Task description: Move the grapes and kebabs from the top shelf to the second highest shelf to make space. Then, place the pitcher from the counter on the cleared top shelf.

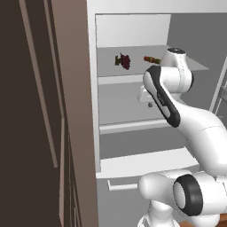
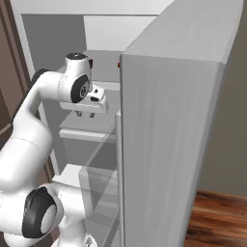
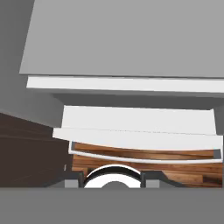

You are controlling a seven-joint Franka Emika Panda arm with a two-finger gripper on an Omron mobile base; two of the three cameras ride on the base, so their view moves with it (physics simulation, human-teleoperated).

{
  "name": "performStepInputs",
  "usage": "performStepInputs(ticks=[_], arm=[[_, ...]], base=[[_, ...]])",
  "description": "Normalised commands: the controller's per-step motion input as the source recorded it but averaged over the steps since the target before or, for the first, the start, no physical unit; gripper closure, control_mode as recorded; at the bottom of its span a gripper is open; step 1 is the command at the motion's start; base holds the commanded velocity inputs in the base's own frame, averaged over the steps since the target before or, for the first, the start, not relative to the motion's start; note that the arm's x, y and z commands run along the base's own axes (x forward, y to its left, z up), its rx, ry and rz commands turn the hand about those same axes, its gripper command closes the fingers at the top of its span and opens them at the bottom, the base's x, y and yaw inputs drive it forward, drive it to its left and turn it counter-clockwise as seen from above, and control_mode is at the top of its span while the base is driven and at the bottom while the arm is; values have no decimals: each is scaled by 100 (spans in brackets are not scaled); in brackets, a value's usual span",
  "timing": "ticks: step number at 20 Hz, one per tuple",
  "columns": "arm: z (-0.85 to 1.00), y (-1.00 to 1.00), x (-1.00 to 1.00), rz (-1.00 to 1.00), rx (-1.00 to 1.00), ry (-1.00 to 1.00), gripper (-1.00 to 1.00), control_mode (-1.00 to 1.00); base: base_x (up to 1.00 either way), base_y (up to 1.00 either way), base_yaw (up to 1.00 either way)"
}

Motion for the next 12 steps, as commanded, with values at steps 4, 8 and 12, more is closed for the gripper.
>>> performStepInputs(ticks=[4,8,12], arm=[[7,-7,-6,0,1,-5,-100,-100],[52,-2,0,-3,-13,-41,-100,-100],[65,-1,1,-7,-13,-52,-100,-100]], base=[[0,0,0],[0,0,0],[0,0,0]])
